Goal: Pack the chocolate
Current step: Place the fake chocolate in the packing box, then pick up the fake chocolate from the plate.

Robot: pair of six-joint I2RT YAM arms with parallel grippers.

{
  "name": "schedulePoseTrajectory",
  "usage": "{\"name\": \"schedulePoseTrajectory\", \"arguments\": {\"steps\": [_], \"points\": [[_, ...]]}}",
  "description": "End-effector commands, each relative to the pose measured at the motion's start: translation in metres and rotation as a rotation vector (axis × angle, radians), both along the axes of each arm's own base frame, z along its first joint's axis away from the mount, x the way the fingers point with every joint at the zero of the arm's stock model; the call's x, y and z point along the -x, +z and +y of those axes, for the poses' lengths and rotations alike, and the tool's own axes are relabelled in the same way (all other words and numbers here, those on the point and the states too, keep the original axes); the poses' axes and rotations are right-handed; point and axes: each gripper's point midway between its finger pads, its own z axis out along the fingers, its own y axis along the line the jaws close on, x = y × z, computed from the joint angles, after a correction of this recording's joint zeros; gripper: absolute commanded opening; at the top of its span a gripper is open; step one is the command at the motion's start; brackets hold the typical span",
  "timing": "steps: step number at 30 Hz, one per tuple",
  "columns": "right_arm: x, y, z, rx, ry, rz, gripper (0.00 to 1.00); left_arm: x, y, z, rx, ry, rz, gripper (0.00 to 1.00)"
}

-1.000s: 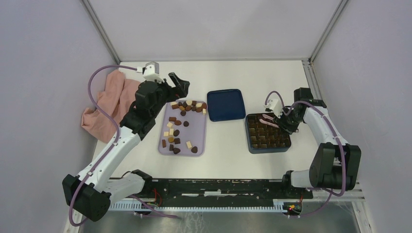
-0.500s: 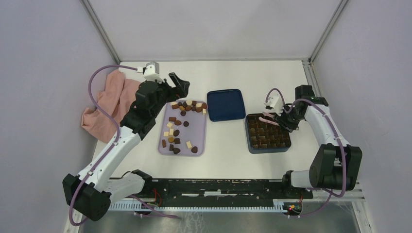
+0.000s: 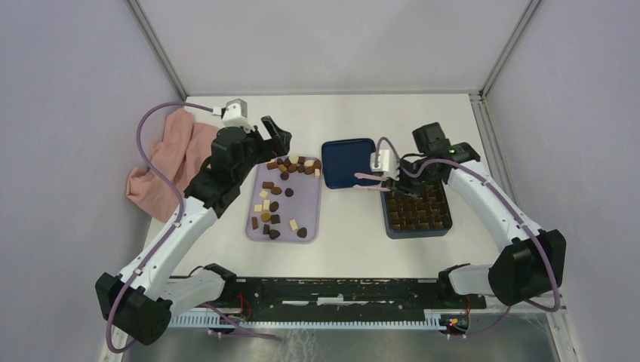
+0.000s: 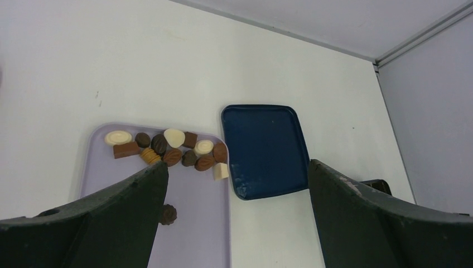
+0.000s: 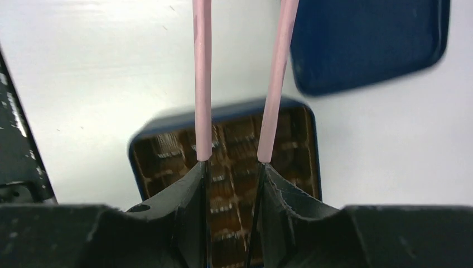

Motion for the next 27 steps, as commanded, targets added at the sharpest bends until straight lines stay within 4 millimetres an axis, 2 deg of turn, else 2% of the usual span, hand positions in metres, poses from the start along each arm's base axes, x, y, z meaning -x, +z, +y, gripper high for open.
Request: {"name": "schedulePoseTrajectory", "arguments": {"steps": [1,6,9,13,17,22,27], "points": [[0.005,0.013,0.064,-0.106,0.141,-0.011,0.39,0.009,0.030,0.020,-0.016,0.065,-0.052,0.99],[0.032,-0.015,0.117,-0.080,0.305,0.022,0.39,0.023,0.035,0.034,-0.005,0.115,-0.049,0.99],[0.046,-0.035,0.140,-0.030,0.371,0.034,0.39,0.031,0.032,0.038,0.016,0.123,-0.045,0.98],[0.054,-0.058,0.164,0.032,0.392,0.041,0.39,0.032,0.025,0.041,-0.013,0.121,-0.055,0.99],[0.061,-0.070,0.182,0.049,0.377,0.081,0.39,0.024,0.027,0.039,-0.083,0.101,-0.059,1.00],[0.057,-0.087,0.186,0.139,0.369,0.062,0.40,0.018,0.024,0.034,-0.057,0.096,-0.068,1.00],[0.047,-0.086,0.197,0.164,0.346,0.049,0.40,0.024,0.020,0.037,-0.024,0.115,-0.065,1.00]]}}
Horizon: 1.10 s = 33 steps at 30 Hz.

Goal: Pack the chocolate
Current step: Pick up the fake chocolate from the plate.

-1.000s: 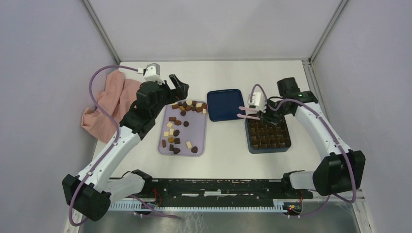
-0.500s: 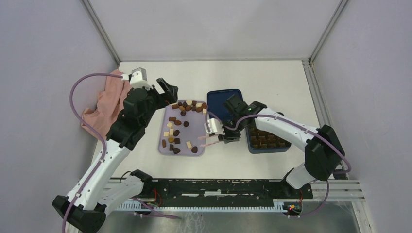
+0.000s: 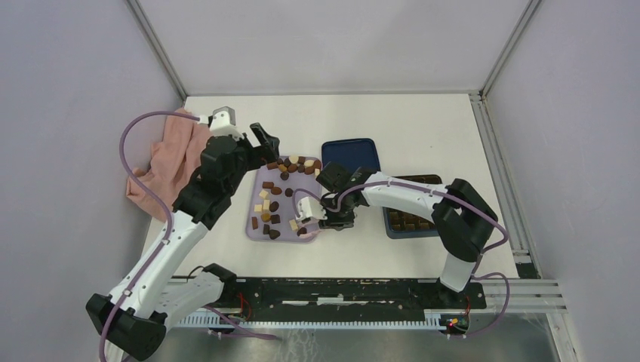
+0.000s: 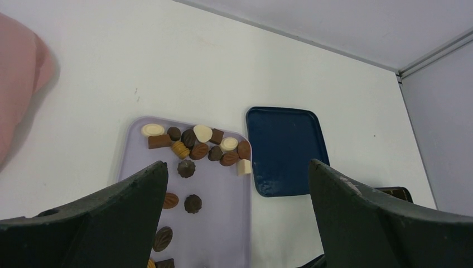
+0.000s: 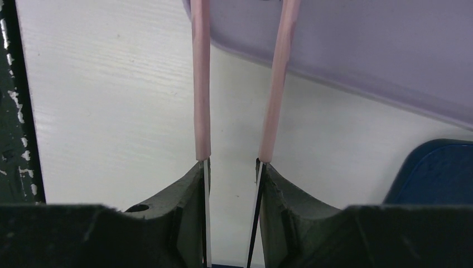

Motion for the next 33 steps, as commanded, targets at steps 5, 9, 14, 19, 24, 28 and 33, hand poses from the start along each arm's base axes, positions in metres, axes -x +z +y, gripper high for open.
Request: {"name": "schedulePoseTrajectory", "arguments": {"steps": [5,9,14,19,24,28,33], "points": [[-0.021,0.013,0.019,0.004,-0.039,-0.094,0.40,0.010,0.017,0.014,0.044,0.052,-0.074,1.00],[-0.016,0.012,0.017,0.025,-0.027,-0.104,0.40,0.016,0.018,0.018,0.045,0.059,-0.077,1.00],[-0.012,0.008,0.010,0.055,-0.025,-0.119,0.41,0.016,0.017,0.018,0.045,0.054,-0.076,1.00],[-0.014,0.001,0.007,0.097,-0.034,-0.130,0.42,0.017,0.020,0.017,0.049,0.051,-0.083,1.00],[-0.013,-0.001,0.005,0.113,-0.035,-0.127,0.42,0.022,0.020,0.020,0.058,0.055,-0.085,1.00],[-0.011,-0.005,0.003,0.131,-0.035,-0.119,0.42,0.025,0.019,0.020,0.073,0.057,-0.086,1.00],[-0.013,-0.006,0.006,0.139,-0.035,-0.125,0.42,0.026,0.020,0.021,0.080,0.061,-0.090,1.00]]}}
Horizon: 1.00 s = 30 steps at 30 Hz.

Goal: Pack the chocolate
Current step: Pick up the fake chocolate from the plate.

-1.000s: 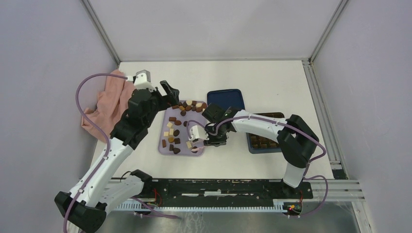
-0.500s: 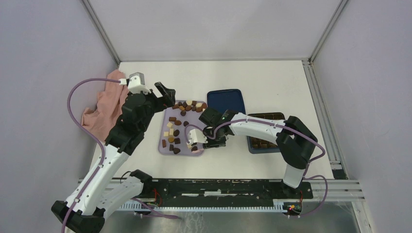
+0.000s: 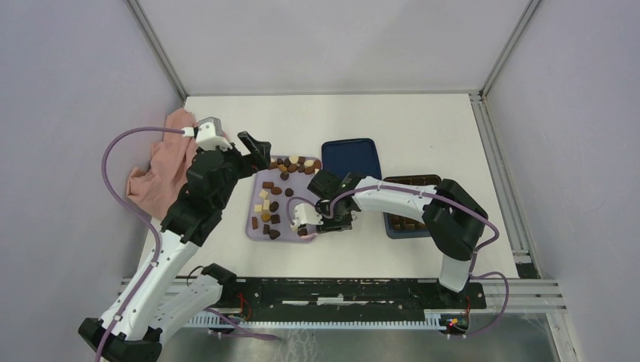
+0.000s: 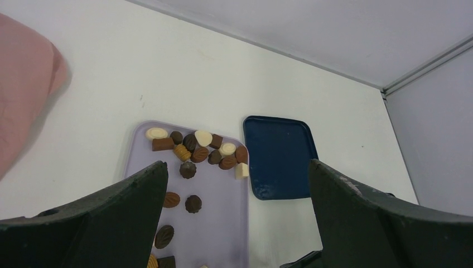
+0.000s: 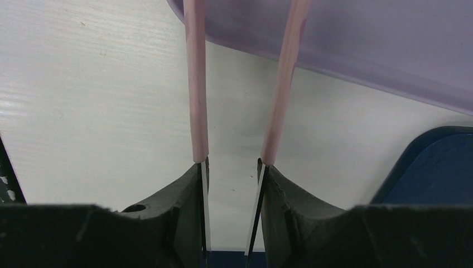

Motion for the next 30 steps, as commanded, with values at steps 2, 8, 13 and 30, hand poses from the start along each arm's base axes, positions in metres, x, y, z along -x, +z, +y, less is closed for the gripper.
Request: {"name": "schedulePoseTrajectory", "arguments": {"steps": [2,8,13,30], "points": [[-0.004,0.003,0.007,0.015,-0.008,-0.022,0.42,0.001,0.009,0.005,0.040,0.030,-0.020,1.00],[-0.004,0.006,0.008,0.028,0.000,-0.031,0.42,0.003,0.011,0.005,0.041,0.031,-0.023,1.00],[-0.007,0.008,0.005,0.044,-0.007,-0.060,0.46,0.003,0.010,0.005,0.049,0.031,-0.021,1.00],[-0.012,0.015,0.012,0.085,-0.003,-0.085,0.39,0.006,0.009,0.007,0.050,0.038,-0.018,1.00]]}}
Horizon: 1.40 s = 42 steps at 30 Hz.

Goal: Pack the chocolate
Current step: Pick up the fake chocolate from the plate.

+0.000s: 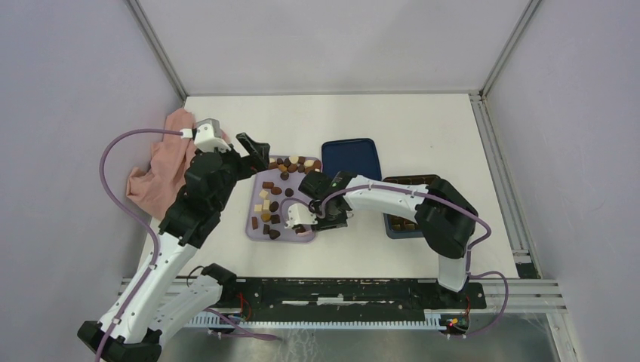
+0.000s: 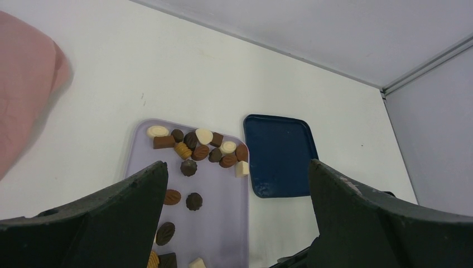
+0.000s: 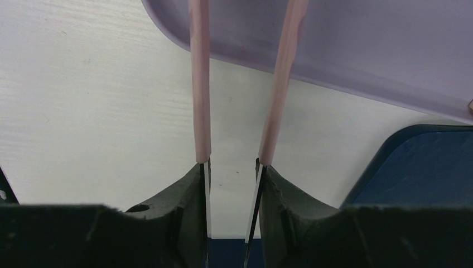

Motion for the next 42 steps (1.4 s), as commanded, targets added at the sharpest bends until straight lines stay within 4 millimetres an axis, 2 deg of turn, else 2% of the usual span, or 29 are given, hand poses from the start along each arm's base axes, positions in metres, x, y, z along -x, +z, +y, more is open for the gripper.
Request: {"name": "schedulePoseTrajectory", "arguments": {"steps": [1,11,25,32,42], "points": [[-0.006,0.009,0.004,0.021,-0.005,-0.038,0.39,0.002,0.008,0.006,0.046,0.037,-0.018,1.00],[-0.009,0.011,0.004,0.064,-0.003,-0.051,0.43,0.003,0.006,0.006,0.046,0.039,-0.014,1.00],[-0.010,0.009,0.003,0.100,0.008,-0.060,0.39,0.003,0.006,0.007,0.045,0.041,-0.013,1.00],[-0.009,0.020,0.009,0.041,0.006,-0.066,0.30,0.004,0.006,0.008,0.046,0.044,-0.014,1.00],[-0.013,0.036,0.012,-0.062,-0.030,-0.032,0.28,0.006,0.008,0.008,0.051,0.042,-0.013,1.00]]}}
